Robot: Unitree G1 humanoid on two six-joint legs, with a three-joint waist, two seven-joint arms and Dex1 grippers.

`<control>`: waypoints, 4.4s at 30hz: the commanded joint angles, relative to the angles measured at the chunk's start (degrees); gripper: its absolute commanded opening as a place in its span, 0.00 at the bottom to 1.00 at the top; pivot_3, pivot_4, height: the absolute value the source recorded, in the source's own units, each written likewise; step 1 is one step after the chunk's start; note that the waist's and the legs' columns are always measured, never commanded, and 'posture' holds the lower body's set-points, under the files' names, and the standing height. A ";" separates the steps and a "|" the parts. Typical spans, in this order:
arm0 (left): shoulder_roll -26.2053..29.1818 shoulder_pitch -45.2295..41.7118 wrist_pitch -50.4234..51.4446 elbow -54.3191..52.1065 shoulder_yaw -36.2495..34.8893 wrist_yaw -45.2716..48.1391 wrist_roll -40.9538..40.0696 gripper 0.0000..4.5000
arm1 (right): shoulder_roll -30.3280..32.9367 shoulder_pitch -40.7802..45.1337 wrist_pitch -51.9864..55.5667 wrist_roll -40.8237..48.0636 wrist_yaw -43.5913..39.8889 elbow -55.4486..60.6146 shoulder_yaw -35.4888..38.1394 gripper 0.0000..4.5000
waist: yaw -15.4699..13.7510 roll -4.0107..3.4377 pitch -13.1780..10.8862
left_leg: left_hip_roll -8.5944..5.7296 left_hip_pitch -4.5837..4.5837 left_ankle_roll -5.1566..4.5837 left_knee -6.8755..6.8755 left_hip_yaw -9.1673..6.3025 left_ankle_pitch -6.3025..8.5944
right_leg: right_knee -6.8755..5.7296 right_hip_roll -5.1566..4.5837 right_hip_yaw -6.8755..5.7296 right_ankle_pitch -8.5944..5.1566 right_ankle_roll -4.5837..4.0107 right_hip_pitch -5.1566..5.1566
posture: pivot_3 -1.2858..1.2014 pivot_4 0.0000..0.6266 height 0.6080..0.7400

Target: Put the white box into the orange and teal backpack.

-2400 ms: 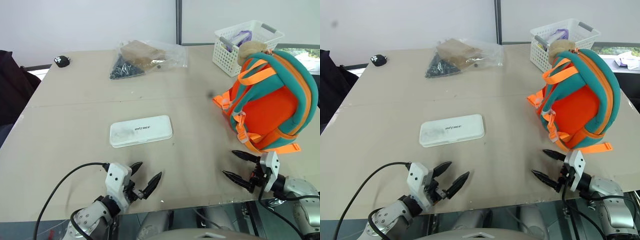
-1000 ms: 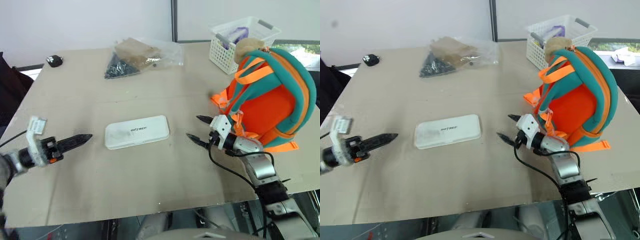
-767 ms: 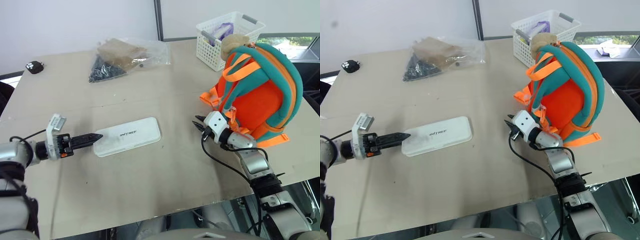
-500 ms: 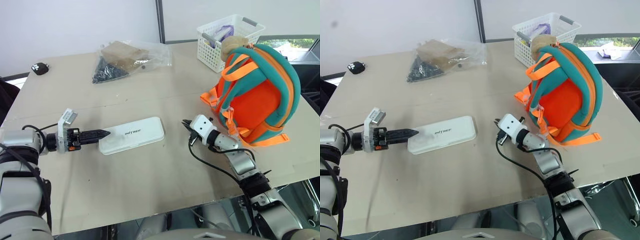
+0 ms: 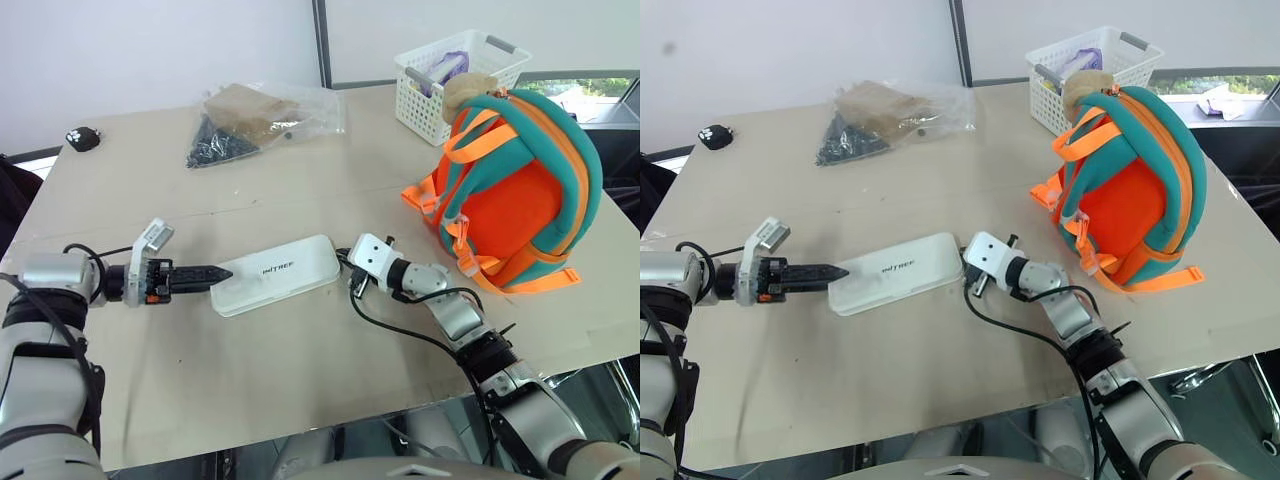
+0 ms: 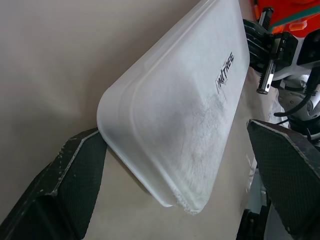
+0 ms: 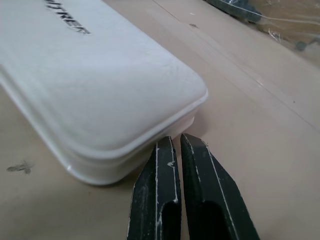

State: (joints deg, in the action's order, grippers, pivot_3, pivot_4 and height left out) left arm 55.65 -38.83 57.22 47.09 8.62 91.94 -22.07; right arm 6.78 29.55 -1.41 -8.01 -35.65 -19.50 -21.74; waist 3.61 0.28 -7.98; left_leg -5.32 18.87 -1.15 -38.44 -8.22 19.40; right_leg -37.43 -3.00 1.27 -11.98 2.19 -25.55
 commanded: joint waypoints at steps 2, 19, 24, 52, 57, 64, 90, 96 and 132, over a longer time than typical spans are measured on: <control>-6.32 2.51 4.19 -3.66 -0.41 -1.76 -1.40 1.00 | -2.58 1.22 -0.22 2.60 -2.75 1.89 -0.85 0.01 | -0.24 -0.13 0.10 | 0.00 0.00 0.00 0.00 0.00 0.00 | 0.00 0.00 -0.01 0.00 0.00 0.00 | 0.52 0.24 1.00; -10.62 14.19 15.68 -23.69 -15.88 -12.76 -13.11 0.54 | 0.83 -1.81 4.99 3.96 -3.53 7.20 2.01 0.00 | -1.02 0.04 0.20 | 0.10 0.04 0.00 -0.03 -0.02 0.01 | -0.01 -0.05 0.02 0.00 0.00 -0.02 | 0.52 0.24 1.00; -10.68 15.17 15.25 -23.29 -17.90 -15.63 -14.92 0.25 | 0.67 -1.97 4.76 5.07 -2.87 8.12 3.79 0.00 | -1.09 0.17 0.28 | 0.13 0.04 0.00 -0.04 -0.02 0.00 | -0.02 -0.04 0.00 0.00 -0.01 0.00 | 0.52 0.24 1.00; -25.66 20.76 4.09 -45.88 -42.82 -47.26 -33.11 0.25 | -5.77 -15.17 9.07 27.59 25.40 37.51 30.32 0.98 | -1.46 0.33 0.18 | 0.40 0.09 0.08 0.05 0.07 0.00 | 0.26 0.16 0.16 0.12 -0.13 0.00 | 0.52 0.24 1.00; -24.58 19.36 1.58 -44.51 -41.54 -47.93 -32.50 0.25 | -4.68 -4.25 7.76 30.31 24.66 30.61 32.74 0.86 | -1.45 0.31 0.14 | 0.42 0.13 0.07 0.15 -0.02 0.00 | 0.41 0.16 0.12 0.12 -0.15 -0.02 | 0.52 0.24 1.00; -24.47 19.19 -3.60 -44.73 -40.76 -49.82 -30.75 0.25 | -1.52 7.15 12.13 36.56 16.46 21.94 31.78 0.17 | -0.97 0.29 0.13 | 0.43 0.16 0.06 0.18 0.06 0.00 | 0.51 0.15 0.12 0.13 -0.15 -0.03 | 0.52 0.24 1.00; -7.47 23.49 -23.15 -51.89 -36.08 -19.58 -25.57 0.25 | 11.01 11.59 42.37 69.04 -3.76 26.30 34.31 0.02 | -1.27 0.24 0.02 | 0.46 0.88 0.05 -0.04 -0.36 -0.01 | 0.64 0.02 -0.37 0.19 -0.24 -0.39 | 0.52 0.24 1.00; 0.26 24.20 -21.43 -51.38 -40.97 -16.51 -27.48 0.25 | 9.91 9.27 39.99 65.15 -4.08 26.43 32.70 0.02 | -1.44 0.20 -0.01 | 0.43 0.89 0.05 -0.05 -0.37 -0.01 | 0.67 0.01 -0.39 0.19 -0.23 -0.38 | 0.52 0.24 1.00; 1.32 26.69 -19.89 -56.98 -38.50 -24.56 -26.38 0.25 | 2.93 8.99 33.38 56.80 -5.34 23.18 29.02 0.02 | -1.37 0.14 -0.05 | 0.44 0.83 0.05 -0.06 -0.29 -0.01 | 0.64 0.06 -0.35 0.21 -0.26 -0.36 | 0.52 0.24 1.00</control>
State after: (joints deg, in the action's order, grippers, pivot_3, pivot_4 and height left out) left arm 55.70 -9.74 39.12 -10.62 -29.59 67.02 -48.76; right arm 9.93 37.34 32.41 47.83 -41.21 1.06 6.56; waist 2.24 0.42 -8.03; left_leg -4.89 19.73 -1.10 -38.50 -8.53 19.39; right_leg -36.77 -2.94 0.91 -11.77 1.93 -25.92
